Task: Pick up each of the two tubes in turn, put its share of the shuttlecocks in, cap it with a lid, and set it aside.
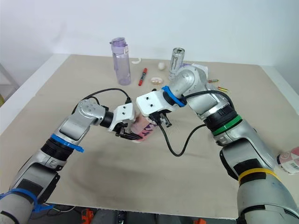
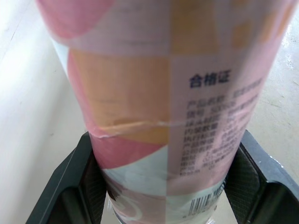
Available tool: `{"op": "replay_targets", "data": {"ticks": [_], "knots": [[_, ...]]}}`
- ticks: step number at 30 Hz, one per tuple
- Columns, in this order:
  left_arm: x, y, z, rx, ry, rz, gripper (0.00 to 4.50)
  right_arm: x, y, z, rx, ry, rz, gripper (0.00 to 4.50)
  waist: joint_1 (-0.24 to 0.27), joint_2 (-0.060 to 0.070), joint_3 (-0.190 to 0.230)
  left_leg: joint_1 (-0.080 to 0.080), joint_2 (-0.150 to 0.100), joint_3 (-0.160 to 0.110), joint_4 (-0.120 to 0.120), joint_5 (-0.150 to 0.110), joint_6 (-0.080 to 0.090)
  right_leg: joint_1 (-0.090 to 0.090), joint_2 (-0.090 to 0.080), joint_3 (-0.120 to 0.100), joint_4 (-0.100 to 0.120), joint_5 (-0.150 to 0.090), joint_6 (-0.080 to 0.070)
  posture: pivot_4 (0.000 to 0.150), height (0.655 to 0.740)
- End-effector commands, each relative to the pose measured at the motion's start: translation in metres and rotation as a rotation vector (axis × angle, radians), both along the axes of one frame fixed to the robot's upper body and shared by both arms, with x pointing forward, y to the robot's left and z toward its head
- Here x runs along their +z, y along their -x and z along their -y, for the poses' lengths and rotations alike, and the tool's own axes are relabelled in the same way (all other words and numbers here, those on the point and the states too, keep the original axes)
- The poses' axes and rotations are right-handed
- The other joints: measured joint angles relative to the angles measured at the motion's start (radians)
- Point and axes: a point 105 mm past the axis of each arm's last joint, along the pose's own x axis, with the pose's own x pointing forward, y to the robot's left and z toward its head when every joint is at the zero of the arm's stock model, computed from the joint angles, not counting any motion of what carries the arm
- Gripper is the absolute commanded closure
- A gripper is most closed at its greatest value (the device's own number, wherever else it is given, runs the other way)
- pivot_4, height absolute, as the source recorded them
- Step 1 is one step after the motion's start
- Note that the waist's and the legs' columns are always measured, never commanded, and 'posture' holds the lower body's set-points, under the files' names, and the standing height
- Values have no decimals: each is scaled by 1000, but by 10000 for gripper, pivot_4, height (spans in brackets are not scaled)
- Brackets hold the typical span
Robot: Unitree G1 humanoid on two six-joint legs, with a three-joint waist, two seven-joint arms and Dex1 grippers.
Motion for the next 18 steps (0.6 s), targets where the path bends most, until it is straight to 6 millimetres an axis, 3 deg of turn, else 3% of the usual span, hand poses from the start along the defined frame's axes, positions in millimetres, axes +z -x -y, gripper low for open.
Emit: {"op": "replay_targets", "data": {"ticks": [1, 4, 8, 18], "knots": [[-6, 1, 4, 10, -17, 13, 13827, -29, -2, -4, 16, 101, -49, 43753, -2, -2, -1, 2, 2, 0, 0, 0, 0, 1, 2, 0, 0, 0, 0, 1500, 7400], [-7, 1, 3, 13, -17, 13, 13827, -25, -1, -5, 21, 76, -54, 43753, -2, -1, -2, 10, 11, -1, -2, 0, 0, 2, 3, -5, 0, 2, -4, 1500, 7400], [-9, -1, 0, 27, -5, 6, 13827, 17, 3, -4, 11, -86, -50, 43753, -2, -1, -2, 11, 12, -1, -2, 0, 0, 2, 3, -7, 0, 2, -5, 1500, 7400], [-17, -6, -11, 75, 42, 17, 13827, 86, 20, 49, -130, -416, -86, 43753, 7, -1, -2, -2, 10, 0, -1, 2, -3, -3, -2, -9, 0, 4, -7, 1500, 7400]]}}
